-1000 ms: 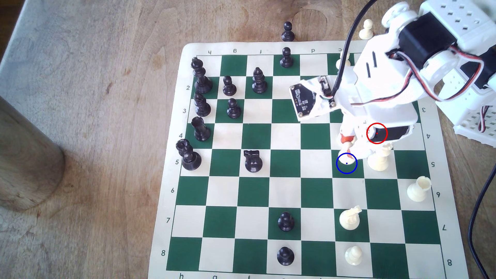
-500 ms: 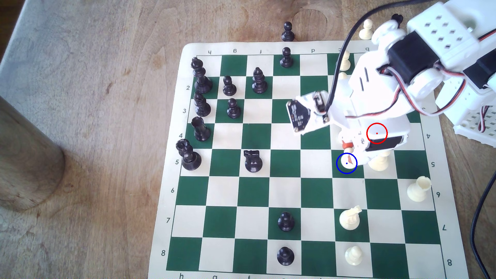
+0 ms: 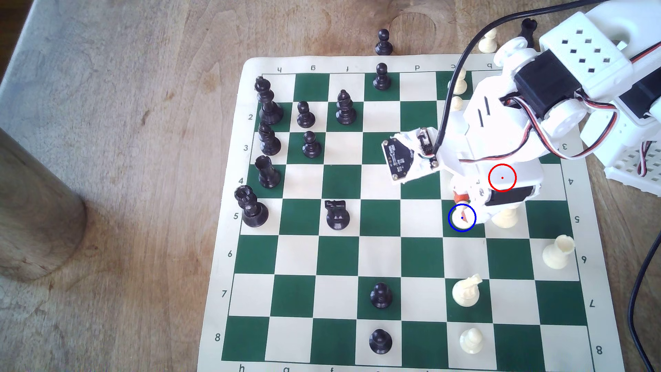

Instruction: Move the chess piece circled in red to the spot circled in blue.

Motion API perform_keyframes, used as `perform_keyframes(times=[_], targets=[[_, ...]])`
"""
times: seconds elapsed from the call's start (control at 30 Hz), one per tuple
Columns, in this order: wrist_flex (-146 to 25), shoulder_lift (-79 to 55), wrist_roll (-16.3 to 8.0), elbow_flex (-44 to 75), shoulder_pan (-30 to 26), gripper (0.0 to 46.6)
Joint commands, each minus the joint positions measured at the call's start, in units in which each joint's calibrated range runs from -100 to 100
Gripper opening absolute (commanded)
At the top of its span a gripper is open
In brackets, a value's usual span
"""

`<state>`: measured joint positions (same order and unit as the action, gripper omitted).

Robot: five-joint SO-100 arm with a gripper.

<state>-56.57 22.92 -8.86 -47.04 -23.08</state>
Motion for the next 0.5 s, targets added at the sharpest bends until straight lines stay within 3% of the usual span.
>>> perform_keyframes(times=[0.0,0.47], targets=[[0.5,0.3,-0.1,0.7,0.5,0.2],[2.6,-1.4,0.0,-0.8,1.0,0.5]])
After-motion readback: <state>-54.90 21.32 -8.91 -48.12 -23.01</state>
